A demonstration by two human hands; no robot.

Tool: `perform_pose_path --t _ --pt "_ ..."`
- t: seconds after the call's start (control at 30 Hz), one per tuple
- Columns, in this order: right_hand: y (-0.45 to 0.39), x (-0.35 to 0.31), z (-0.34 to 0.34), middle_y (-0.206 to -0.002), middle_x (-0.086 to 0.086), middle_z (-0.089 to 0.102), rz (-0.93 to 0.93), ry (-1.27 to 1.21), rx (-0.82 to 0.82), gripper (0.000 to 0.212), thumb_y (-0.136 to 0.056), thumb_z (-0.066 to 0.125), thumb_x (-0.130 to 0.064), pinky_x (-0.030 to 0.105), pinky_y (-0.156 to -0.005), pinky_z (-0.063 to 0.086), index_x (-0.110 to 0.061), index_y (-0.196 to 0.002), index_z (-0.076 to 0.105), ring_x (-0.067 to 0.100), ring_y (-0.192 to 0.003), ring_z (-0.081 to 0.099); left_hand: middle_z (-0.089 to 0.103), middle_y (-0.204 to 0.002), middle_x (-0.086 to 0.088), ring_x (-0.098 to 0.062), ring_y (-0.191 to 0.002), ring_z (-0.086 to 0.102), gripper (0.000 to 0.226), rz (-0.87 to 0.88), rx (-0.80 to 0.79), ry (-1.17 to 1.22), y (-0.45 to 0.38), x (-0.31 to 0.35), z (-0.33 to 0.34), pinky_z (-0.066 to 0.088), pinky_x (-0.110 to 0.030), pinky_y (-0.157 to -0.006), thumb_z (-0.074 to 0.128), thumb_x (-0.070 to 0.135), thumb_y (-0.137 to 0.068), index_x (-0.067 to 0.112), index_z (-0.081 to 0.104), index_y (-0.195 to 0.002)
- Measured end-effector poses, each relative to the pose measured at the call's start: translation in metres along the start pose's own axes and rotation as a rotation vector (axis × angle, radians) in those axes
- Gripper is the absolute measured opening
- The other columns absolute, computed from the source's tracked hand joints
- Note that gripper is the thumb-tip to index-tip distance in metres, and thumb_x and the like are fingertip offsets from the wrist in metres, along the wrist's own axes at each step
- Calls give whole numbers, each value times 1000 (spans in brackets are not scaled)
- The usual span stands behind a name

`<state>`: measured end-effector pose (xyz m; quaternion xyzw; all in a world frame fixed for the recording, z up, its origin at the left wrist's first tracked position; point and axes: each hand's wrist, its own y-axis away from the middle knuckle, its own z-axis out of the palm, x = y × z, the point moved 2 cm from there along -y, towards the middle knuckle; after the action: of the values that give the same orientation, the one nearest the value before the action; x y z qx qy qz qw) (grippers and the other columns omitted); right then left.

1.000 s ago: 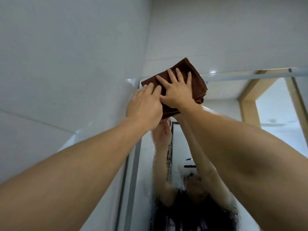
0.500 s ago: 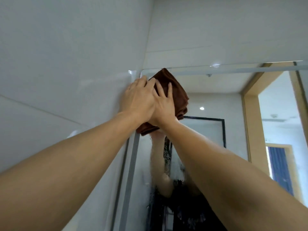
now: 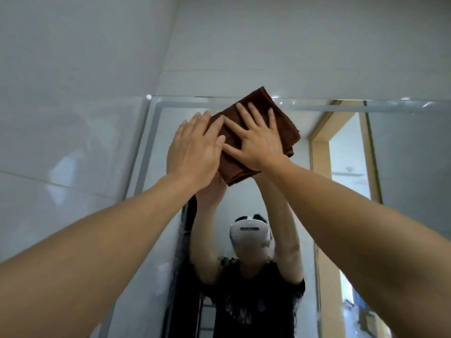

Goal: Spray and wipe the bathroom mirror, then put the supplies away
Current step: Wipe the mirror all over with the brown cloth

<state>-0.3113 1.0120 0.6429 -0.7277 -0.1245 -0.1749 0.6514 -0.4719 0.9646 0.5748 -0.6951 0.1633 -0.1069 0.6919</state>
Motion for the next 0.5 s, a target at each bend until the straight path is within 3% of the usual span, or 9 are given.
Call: perform_pose_path --t 0.13,0.37,0.5 --pt "21 83 -20 -171 -2 5 73 11 -17 78 -84 6 -79 60 -123 -2 -52 -157 11 23 -157 1 30 -161 -5 -24 -149 23 50 83 16 77 -23 79 14 14 -41 -124 29 38 -105 24 36 -152" --pt "90 264 -46 -170 -2 7 295 71 -30 71 -91 18 -79 57 -124 2 -54 -156 7 22 -157 0 21 -165 -2 -19 -153 14 50 151 4 161 -39 201 44 8 -38 -125 22 41 -106 27 29 -154" --pt "129 336 -59 -170 -2 7 370 78 -29 69 -93 24 -76 57 -125 3 -53 -156 9 22 -157 1 17 -166 -1 -18 -153 11 52 181 1 223 -44 258 58 7 -38 -125 17 43 -106 28 26 -155"
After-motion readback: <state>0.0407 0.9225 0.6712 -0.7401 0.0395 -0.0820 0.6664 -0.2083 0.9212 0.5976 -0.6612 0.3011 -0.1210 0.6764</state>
